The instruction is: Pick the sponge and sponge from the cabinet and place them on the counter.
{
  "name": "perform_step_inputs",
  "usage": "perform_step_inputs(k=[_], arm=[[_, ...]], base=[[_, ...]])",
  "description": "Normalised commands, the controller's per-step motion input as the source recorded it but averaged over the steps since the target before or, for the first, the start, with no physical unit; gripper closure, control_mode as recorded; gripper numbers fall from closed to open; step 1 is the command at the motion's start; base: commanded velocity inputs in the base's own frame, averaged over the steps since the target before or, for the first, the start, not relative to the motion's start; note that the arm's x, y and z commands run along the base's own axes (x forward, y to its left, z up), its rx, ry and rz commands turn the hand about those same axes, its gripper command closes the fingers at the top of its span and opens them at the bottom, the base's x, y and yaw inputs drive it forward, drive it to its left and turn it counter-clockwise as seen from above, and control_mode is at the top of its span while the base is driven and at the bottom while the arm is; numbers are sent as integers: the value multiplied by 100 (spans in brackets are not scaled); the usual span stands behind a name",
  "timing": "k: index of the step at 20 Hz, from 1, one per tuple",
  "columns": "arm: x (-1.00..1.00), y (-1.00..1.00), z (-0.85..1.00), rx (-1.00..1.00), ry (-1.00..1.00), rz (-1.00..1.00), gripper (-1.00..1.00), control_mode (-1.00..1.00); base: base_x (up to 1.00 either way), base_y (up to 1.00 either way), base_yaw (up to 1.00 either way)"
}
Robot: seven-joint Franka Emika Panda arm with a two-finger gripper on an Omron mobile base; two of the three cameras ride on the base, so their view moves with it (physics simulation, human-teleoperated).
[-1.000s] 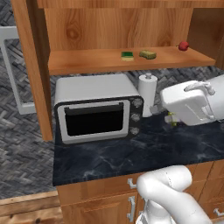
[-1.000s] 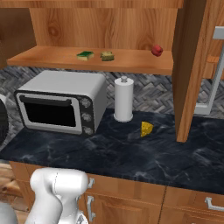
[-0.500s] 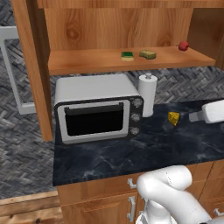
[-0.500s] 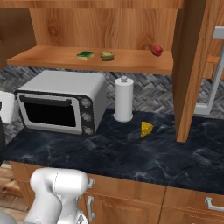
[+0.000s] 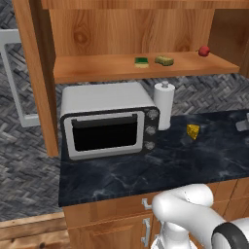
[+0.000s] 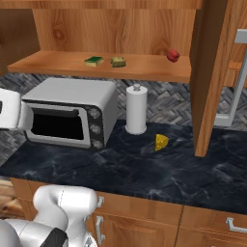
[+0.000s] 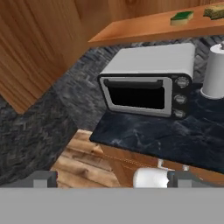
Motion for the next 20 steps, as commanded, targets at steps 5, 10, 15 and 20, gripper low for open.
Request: perform_step_inputs(k=[5, 10, 15, 20], arm=[[9, -1, 0, -4, 1, -18, -100, -100], [21, -7, -3, -10, -6, -3, -100, -100], [26, -4, -1, -12, -12, 0, -100, -100], [21, -17, -7, -9, -13, 0, -100, -100]], base=[[0, 0, 0], [0, 0, 0], [0, 0, 0], [0, 0, 0]])
